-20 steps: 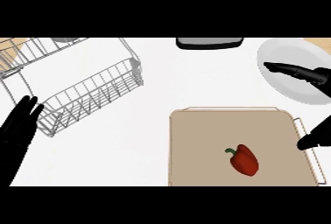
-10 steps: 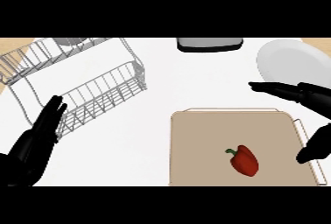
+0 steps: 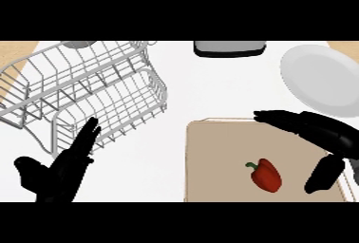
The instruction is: Pick the bell pepper from the tray and place it in the plate
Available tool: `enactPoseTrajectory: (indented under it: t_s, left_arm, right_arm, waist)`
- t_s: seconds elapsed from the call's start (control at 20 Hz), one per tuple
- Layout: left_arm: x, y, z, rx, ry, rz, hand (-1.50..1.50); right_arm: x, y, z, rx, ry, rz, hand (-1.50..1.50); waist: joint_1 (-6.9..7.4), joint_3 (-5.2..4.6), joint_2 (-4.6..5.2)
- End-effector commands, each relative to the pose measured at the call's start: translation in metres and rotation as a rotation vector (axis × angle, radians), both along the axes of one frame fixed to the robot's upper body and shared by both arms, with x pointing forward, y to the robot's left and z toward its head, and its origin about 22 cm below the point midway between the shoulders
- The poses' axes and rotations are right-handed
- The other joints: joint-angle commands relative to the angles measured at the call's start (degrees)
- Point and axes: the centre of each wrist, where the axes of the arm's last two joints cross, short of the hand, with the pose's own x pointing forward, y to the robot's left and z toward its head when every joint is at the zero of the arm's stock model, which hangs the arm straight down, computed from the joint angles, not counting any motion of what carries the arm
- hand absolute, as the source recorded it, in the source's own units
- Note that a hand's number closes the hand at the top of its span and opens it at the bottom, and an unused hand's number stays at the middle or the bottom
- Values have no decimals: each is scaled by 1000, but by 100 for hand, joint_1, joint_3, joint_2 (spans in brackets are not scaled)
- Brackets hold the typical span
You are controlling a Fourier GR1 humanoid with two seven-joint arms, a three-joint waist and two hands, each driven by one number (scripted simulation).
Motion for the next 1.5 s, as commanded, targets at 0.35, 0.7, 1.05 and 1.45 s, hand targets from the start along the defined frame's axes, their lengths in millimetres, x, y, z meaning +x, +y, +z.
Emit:
enactPoseTrajectory:
  t_s: [0.35, 0.7, 1.05, 1.45]
  left_arm:
    - [28, 5, -47, 16, 139, 44, 0]
    - [31, -1, -40, -2, 123, 18, 0]
    - [28, -4, -57, 13, 129, 11, 0]
    - [14, 10, -51, 15, 138, 19, 0]
  right_arm:
    - [-35, 33, -33, -47, 10, -4, -150]
    - [-34, 26, -43, -141, -54, -52, -150]
    - [-23, 18, -50, -165, -25, -39, -150]
    - [-45, 47, -83, -273, -32, 89, 150]
  waist:
    - [42, -131, 92]
    - [70, -128, 95]
    - [97, -128, 97]
    - [157, -126, 84]
